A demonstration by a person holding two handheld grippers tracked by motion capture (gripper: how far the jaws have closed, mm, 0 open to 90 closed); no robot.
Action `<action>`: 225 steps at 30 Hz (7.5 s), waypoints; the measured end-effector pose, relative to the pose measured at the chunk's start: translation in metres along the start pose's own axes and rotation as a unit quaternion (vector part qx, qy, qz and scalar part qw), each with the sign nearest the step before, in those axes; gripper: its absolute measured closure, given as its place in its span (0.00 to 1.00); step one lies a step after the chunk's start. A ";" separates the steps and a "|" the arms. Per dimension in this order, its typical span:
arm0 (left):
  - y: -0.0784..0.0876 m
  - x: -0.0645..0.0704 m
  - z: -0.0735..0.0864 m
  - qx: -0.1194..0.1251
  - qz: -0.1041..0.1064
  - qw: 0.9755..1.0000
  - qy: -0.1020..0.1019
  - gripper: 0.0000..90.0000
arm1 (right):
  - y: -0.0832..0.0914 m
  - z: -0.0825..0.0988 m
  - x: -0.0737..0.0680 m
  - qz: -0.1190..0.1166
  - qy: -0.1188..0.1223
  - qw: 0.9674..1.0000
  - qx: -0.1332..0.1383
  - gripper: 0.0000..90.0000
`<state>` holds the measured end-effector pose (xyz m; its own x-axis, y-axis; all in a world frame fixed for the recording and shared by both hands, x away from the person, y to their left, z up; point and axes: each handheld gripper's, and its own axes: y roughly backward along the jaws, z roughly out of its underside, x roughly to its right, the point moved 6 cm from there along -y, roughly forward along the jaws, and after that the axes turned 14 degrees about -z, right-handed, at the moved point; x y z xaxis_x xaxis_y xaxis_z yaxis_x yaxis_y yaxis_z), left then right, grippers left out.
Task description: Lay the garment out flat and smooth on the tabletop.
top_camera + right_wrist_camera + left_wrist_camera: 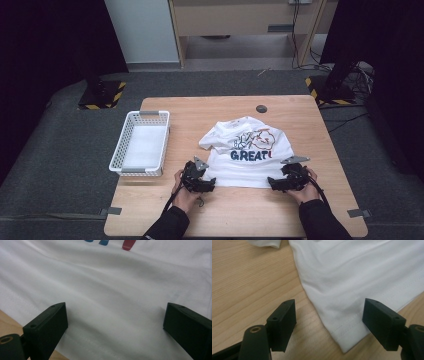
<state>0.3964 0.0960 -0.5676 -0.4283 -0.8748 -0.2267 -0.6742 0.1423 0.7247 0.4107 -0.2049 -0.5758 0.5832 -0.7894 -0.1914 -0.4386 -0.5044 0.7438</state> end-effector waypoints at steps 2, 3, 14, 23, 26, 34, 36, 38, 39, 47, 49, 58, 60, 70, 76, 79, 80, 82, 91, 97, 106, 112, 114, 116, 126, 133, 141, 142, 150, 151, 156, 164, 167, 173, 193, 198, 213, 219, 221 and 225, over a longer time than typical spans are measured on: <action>0.005 0.003 0.003 0.005 -0.010 1.000 -0.019 0.29 | 0.002 0.003 -0.003 -0.004 0.003 1.000 -0.003 0.06; 0.007 0.004 0.004 0.006 -0.012 1.000 -0.026 0.29 | 0.002 0.004 -0.004 -0.006 0.005 1.000 -0.004 0.06; 0.028 0.013 0.026 -0.008 0.016 0.999 -0.029 0.25 | 0.013 0.022 -0.019 -0.022 0.024 0.999 -0.008 0.04; 0.048 0.021 0.046 -0.023 0.033 0.999 -0.036 0.22 | 0.020 0.035 -0.037 -0.032 0.035 0.999 -0.018 0.04; 0.054 0.023 0.052 -0.026 0.036 0.998 -0.040 0.22 | 0.021 0.038 -0.043 -0.037 0.039 0.998 -0.021 0.04; 0.066 0.022 0.065 -0.037 0.045 0.998 -0.038 0.20 | 0.026 0.047 -0.058 -0.041 0.044 0.998 -0.028 0.04; 0.068 0.021 0.068 -0.038 0.046 0.998 -0.036 0.20 | 0.027 0.049 -0.061 -0.041 0.043 0.998 -0.029 0.04; 0.070 0.021 0.071 -0.040 0.047 0.997 -0.035 0.20 | 0.027 0.051 -0.064 -0.042 0.043 0.998 -0.030 0.04; 0.070 0.021 0.071 -0.040 0.047 0.997 -0.035 0.20 | 0.027 0.051 -0.064 -0.042 0.043 0.998 -0.030 0.04; 0.071 0.017 0.071 -0.042 0.047 0.997 -0.044 0.17 | 0.031 0.046 -0.065 -0.042 0.036 0.998 -0.025 0.05; 0.071 0.015 0.068 -0.037 0.045 0.997 -0.040 0.15 | 0.033 0.042 -0.064 -0.040 0.035 0.998 -0.012 0.05; 0.055 -0.004 0.049 -0.001 0.043 0.999 0.004 0.13 | 0.037 0.025 -0.056 -0.037 0.035 0.998 0.025 0.05; 0.048 -0.011 0.047 0.004 0.036 0.999 0.006 0.13 | 0.037 0.020 -0.053 -0.036 0.033 0.998 0.031 0.05; 0.035 -0.021 0.051 -0.015 0.028 0.999 0.007 0.11 | 0.038 -0.005 -0.033 -0.024 0.015 0.997 0.072 0.06; 0.034 -0.015 0.052 -0.013 0.033 0.999 -0.009 0.08 | 0.045 -0.023 -0.021 -0.015 0.003 0.994 0.107 0.06; 0.034 -0.015 0.053 -0.013 0.032 0.999 -0.008 0.07 | 0.048 -0.035 -0.015 -0.013 -0.004 0.992 0.126 0.06; 0.034 -0.015 0.053 -0.013 0.032 0.999 -0.009 0.06 | 0.048 -0.039 -0.013 -0.011 -0.003 0.991 0.131 0.06; 0.033 -0.015 0.053 -0.013 0.032 0.999 -0.008 0.05 | 0.048 -0.046 -0.009 -0.007 -0.003 0.991 0.137 0.06; 0.032 -0.015 0.054 -0.011 0.034 0.999 -0.007 0.01 | 0.045 -0.067 0.008 0.012 -0.010 0.989 0.144 0.08; 0.032 -0.014 0.054 -0.010 0.033 0.999 -0.006 0.00 | 0.039 -0.078 0.016 0.032 -0.017 0.989 0.146 0.09; 0.032 -0.015 0.055 -0.009 0.034 0.999 -0.008 0.00 | 0.025 -0.103 0.028 0.049 -0.037 0.987 0.151 0.13; 0.032 -0.015 0.055 -0.009 0.034 0.999 -0.008 0.00 | 0.012 -0.113 0.039 0.060 -0.038 0.988 0.139 0.16; 0.032 -0.015 0.055 -0.009 0.034 0.999 -0.009 0.00 | 0.007 -0.115 0.042 0.060 -0.041 0.988 0.139 0.17; 0.032 -0.015 0.055 -0.009 0.034 0.999 -0.009 0.00 | 0.002 -0.117 0.045 0.060 -0.039 0.988 0.133 0.19; 0.032 -0.014 0.055 -0.008 0.035 0.999 -0.010 0.00 | -0.028 -0.121 0.062 0.059 -0.056 0.990 0.115 0.27; 0.032 -0.014 0.054 -0.008 0.036 0.999 -0.011 0.00 | -0.049 -0.120 0.067 0.048 -0.067 0.991 0.107 0.31; 0.032 -0.014 0.054 -0.006 0.036 0.999 -0.010 0.00 | -0.067 -0.118 0.066 0.053 -0.069 0.993 0.084 0.46; 0.032 -0.014 0.054 -0.006 0.036 0.999 -0.010 0.00 | -0.068 -0.118 0.067 0.055 -0.069 0.993 0.083 0.49; 0.032 -0.013 0.054 -0.006 0.037 0.999 -0.010 0.00 | -0.074 -0.115 0.068 0.047 -0.074 0.993 0.079 0.68; 0.032 -0.013 0.054 -0.006 0.037 0.999 -0.010 0.00 | -0.074 -0.116 0.067 0.046 -0.074 0.993 0.080 0.69; 0.032 -0.013 0.054 -0.006 0.037 0.999 -0.011 0.00 | -0.075 -0.115 0.065 0.044 -0.069 0.993 0.081 0.84; 0.032 -0.013 0.054 -0.005 0.037 0.999 -0.012 0.00 | -0.073 -0.116 0.063 0.027 -0.085 0.992 0.087 0.92; 0.032 -0.013 0.054 -0.004 0.038 0.999 -0.012 0.00 | -0.065 -0.120 0.058 0.021 -0.083 0.991 0.100 0.92; 0.032 -0.013 0.054 -0.004 0.037 0.999 -0.012 0.00 | -0.040 -0.137 0.041 0.010 -0.062 0.990 0.125 0.92; 0.032 -0.012 0.054 -0.003 0.037 0.999 -0.013 0.00 | -0.044 -0.139 -0.029 -0.015 0.014 0.993 0.115 0.92; 0.032 -0.012 0.054 -0.003 0.037 0.999 -0.013 0.00 | -0.063 -0.128 -0.044 -0.019 0.027 0.994 0.105 0.92; 0.032 -0.012 0.054 -0.003 0.037 0.999 -0.012 0.00 | -0.097 -0.103 -0.057 -0.023 0.031 0.996 0.084 0.90; 0.032 -0.012 0.054 -0.003 0.038 0.999 -0.013 0.00 | -0.090 -0.105 -0.062 -0.036 0.031 0.995 0.084 0.78; 0.032 -0.012 0.054 -0.003 0.038 0.999 -0.013 0.00 | -0.082 -0.108 -0.065 -0.040 0.034 0.994 0.093 0.75; 0.032 -0.012 0.054 -0.002 0.038 0.999 -0.011 0.00 | -0.059 -0.118 -0.067 -0.046 0.034 0.991 0.121 0.72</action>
<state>0.3474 0.1355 -0.5769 -0.4917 -0.8507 -0.1859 -0.6371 0.2059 0.7428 0.4782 -0.0806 -0.5311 0.6698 -0.7146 -0.2019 -0.5278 -0.6494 0.5474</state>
